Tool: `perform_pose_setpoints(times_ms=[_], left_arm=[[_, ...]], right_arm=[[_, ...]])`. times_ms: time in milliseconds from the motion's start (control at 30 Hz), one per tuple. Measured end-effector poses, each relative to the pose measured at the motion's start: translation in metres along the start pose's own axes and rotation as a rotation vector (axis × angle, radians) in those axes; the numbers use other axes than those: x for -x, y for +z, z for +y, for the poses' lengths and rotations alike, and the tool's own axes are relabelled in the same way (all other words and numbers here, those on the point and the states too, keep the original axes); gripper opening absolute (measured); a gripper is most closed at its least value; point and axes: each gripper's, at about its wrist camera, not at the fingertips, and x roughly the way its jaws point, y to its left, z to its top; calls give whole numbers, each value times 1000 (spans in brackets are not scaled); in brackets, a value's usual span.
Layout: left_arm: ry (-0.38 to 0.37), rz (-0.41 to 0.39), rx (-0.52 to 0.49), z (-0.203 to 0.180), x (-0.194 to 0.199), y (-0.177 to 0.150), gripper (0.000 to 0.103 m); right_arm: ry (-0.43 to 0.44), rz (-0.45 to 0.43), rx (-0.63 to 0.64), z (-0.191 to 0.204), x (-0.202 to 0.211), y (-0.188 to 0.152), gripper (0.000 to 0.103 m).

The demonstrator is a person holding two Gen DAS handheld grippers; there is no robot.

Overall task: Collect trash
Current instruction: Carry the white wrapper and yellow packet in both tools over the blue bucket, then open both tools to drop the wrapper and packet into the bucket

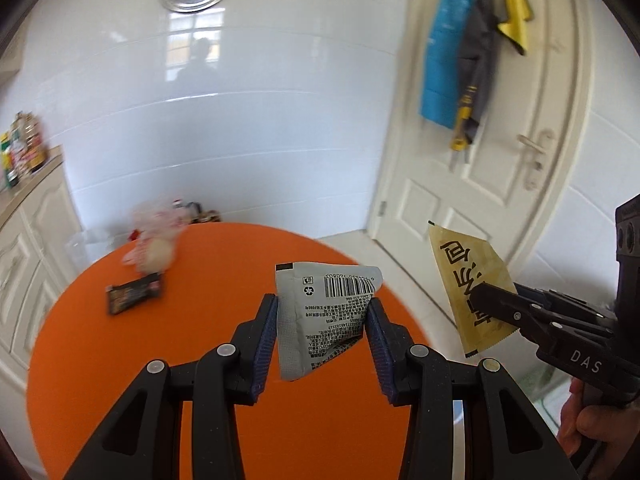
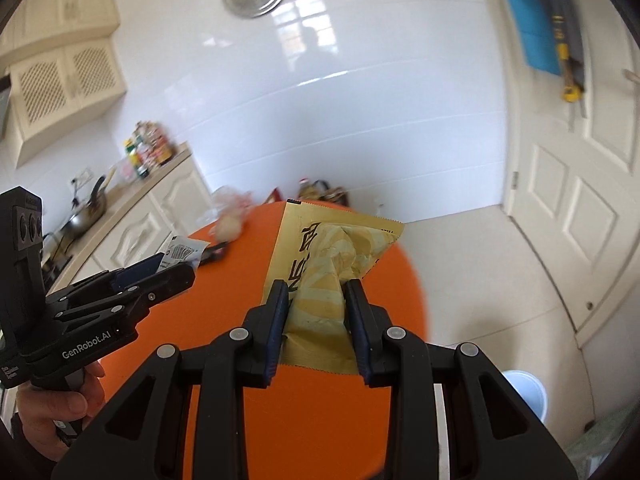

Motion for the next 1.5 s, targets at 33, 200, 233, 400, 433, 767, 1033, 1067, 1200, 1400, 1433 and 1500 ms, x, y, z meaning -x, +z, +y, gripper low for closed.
perform_pose_setpoints(times_ms=[33, 200, 233, 400, 433, 767, 1033, 1067, 1200, 1400, 1433, 1500], left_arm=[[-20, 2, -19, -13, -2, 1, 39], [-127, 16, -99, -76, -23, 14, 39], [-152, 24, -117, -91, -26, 14, 39], [-250, 92, -179, -135, -60, 19, 39], [-271, 116, -189, -146, -69, 17, 39], [-350, 378, -266, -197, -184, 6, 39], [-352, 536, -312, -248, -281, 12, 41], [-348, 560, -310, -253, -294, 11, 42], [-358, 665, -319, -278, -344, 9, 66], [-251, 669, -343, -292, -378, 19, 84], [-240, 663, -339, -297, -379, 22, 85], [-215, 644, -332, -298, -375, 27, 85]], right_arm=[[-21, -14, -18, -13, 11, -1, 30], [-133, -57, -105, -77, 58, -11, 30], [-154, -63, -124, -89, 66, -13, 30], [-263, -66, -205, -154, 97, -32, 30], [-280, -61, -221, -165, 99, -36, 30], [-397, 58, -406, -270, 75, -86, 30], [-407, 165, -503, -330, 27, -113, 30], [-401, 173, -519, -338, 20, -116, 32], [-403, 213, -585, -365, -7, -133, 36], [-411, 231, -689, -387, -21, -154, 85], [-425, 230, -697, -388, -20, -155, 87], [-461, 230, -700, -389, -16, -155, 96]])
